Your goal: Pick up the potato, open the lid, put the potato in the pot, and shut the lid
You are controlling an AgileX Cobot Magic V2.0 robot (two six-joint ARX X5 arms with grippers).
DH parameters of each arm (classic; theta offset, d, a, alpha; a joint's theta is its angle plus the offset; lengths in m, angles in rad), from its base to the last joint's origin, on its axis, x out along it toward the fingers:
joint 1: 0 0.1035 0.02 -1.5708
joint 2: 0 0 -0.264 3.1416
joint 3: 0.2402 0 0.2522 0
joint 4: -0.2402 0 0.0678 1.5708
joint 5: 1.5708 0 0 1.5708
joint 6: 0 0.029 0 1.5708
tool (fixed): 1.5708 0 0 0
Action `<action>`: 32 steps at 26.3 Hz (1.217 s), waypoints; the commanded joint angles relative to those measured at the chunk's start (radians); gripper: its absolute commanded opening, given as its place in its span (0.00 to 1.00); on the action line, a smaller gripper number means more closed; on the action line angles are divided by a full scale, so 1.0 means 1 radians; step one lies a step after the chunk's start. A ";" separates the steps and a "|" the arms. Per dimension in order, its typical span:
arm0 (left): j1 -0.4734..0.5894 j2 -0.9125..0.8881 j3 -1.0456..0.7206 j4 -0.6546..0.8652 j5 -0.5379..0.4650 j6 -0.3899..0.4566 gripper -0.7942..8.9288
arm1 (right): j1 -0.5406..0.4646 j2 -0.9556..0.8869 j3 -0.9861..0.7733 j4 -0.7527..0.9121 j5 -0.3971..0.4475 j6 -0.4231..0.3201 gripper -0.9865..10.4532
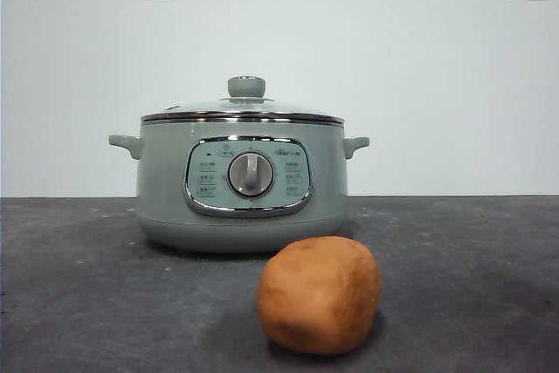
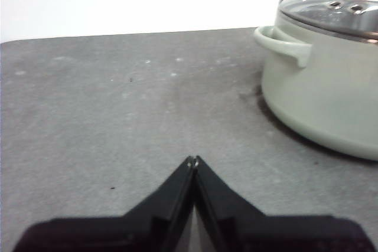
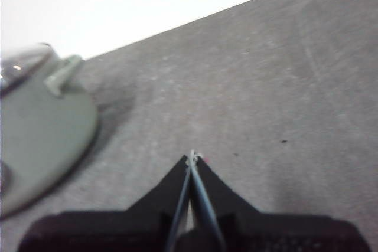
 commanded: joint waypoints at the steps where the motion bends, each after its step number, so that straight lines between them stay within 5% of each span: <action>1: 0.002 0.009 0.034 0.009 0.033 -0.029 0.08 | 0.000 0.004 0.038 -0.004 -0.006 0.098 0.08; 7: 0.001 0.089 0.132 0.005 0.090 -0.071 0.08 | 0.000 0.078 0.158 -0.063 -0.059 0.200 0.08; 16: 0.002 0.286 0.304 -0.066 0.218 -0.128 0.08 | 0.000 0.304 0.420 -0.375 -0.291 0.171 0.09; 29: 0.001 0.536 0.471 -0.197 0.464 -0.140 0.08 | 0.000 0.564 0.632 -0.632 -0.438 0.158 0.09; 32: 0.001 0.581 0.506 -0.222 0.513 -0.140 0.08 | 0.002 0.643 0.666 -0.666 -0.472 0.123 0.19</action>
